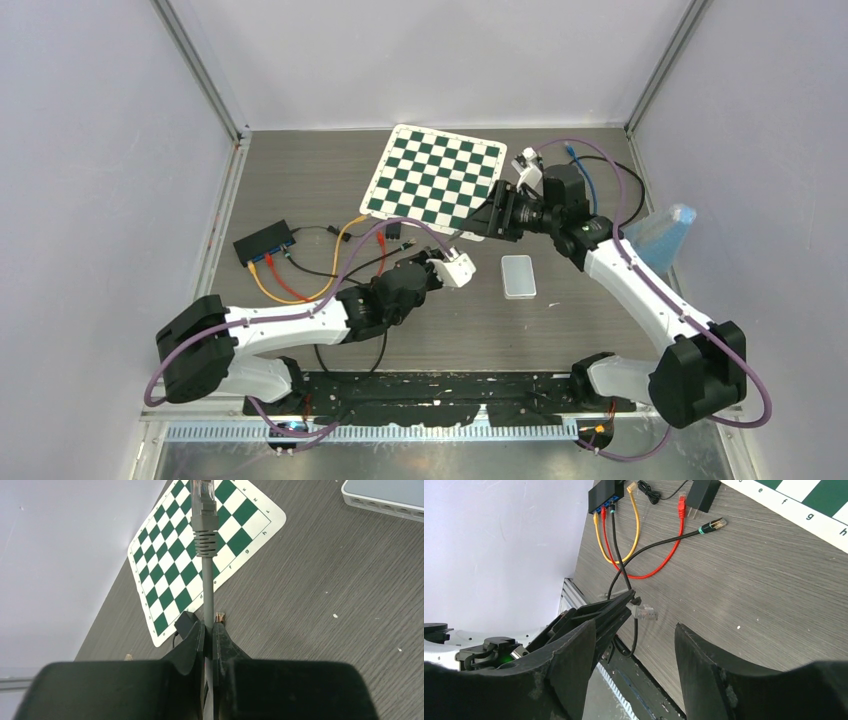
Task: Insert the plug into the switch port
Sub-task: Pick up the connector from the center of the board.
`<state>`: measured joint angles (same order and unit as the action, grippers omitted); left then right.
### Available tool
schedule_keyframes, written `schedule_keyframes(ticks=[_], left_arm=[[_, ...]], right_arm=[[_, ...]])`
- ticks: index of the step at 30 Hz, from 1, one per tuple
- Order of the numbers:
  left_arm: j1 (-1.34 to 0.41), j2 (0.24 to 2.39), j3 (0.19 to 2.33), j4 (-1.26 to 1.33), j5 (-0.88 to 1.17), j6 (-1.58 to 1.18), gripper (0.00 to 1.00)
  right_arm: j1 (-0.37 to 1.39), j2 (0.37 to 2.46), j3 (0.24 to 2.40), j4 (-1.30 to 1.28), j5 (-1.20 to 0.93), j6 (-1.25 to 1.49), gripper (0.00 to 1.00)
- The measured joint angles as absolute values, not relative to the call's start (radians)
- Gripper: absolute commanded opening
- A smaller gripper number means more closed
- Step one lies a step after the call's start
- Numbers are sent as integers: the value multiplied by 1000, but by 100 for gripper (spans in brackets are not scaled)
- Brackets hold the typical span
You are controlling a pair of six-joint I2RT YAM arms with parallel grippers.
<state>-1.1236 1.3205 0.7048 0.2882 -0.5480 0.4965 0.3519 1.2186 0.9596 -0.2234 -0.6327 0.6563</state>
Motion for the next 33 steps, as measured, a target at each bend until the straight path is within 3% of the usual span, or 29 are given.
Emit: schedule_keyframes(ticks=[13, 16, 19, 20, 25, 27, 28, 33], left_arm=[[-1124, 1289, 708, 273, -506, 446, 0], [-1124, 1272, 708, 271, -502, 441, 0], [-1124, 1264, 708, 269, -496, 430, 0], [-1124, 1263, 707, 268, -494, 426, 1], [-1124, 1244, 706, 255, -483, 404, 28], [-1123, 1216, 707, 223, -453, 378, 55], [-1119, 1198, 707, 200, -427, 365, 61], [-1074, 1089, 731, 76, -268, 259, 70]], right_arm=[[366, 1291, 964, -168, -658, 662, 43], [371, 1299, 966, -166, -660, 666, 29], [374, 1298, 967, -156, -661, 677, 9], [374, 1298, 967, -149, -663, 677, 7], [374, 1291, 960, -93, -698, 653, 5], [374, 1282, 946, -47, -730, 598, 5], [374, 1276, 936, -25, -746, 560, 5], [373, 1227, 870, 70, -791, 368, 5]])
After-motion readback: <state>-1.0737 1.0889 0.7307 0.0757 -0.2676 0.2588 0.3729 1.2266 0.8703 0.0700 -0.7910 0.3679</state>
